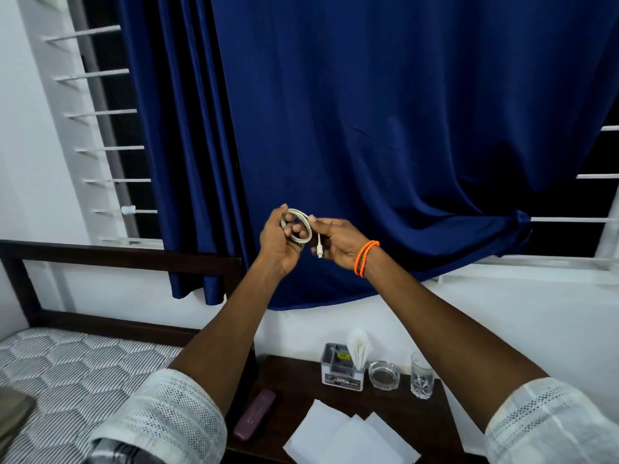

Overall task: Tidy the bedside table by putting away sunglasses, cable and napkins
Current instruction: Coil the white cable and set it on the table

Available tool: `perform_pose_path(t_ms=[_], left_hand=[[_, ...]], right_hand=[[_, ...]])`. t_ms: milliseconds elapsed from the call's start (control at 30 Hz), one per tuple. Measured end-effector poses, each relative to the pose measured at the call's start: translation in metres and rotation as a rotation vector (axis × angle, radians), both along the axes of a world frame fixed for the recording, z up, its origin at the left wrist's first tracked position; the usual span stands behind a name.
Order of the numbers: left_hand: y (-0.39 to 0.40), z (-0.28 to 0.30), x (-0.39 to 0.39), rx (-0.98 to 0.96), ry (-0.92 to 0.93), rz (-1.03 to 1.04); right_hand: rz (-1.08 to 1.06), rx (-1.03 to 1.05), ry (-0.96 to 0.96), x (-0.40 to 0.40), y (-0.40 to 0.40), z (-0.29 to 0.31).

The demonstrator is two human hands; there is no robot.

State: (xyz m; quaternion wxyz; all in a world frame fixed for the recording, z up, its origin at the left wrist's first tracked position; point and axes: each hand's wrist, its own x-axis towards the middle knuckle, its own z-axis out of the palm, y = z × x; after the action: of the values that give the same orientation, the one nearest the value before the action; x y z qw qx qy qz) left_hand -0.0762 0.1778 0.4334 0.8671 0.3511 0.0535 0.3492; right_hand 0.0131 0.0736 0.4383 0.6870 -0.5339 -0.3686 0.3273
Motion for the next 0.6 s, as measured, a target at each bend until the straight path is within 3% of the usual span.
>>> perform_pose_path(t_ms=[367,600], left_hand=[[0.005,-0.008,0.009,0.076,0.098,0.056],[0.025,-0.018,0.001,0.344,0.319,0.041]], right_hand=[[-0.176,-0.015,-0.069,0.005,0.016,0.005],[-0.320,-0.103,-0.462,0.029,0.006,0.014]])
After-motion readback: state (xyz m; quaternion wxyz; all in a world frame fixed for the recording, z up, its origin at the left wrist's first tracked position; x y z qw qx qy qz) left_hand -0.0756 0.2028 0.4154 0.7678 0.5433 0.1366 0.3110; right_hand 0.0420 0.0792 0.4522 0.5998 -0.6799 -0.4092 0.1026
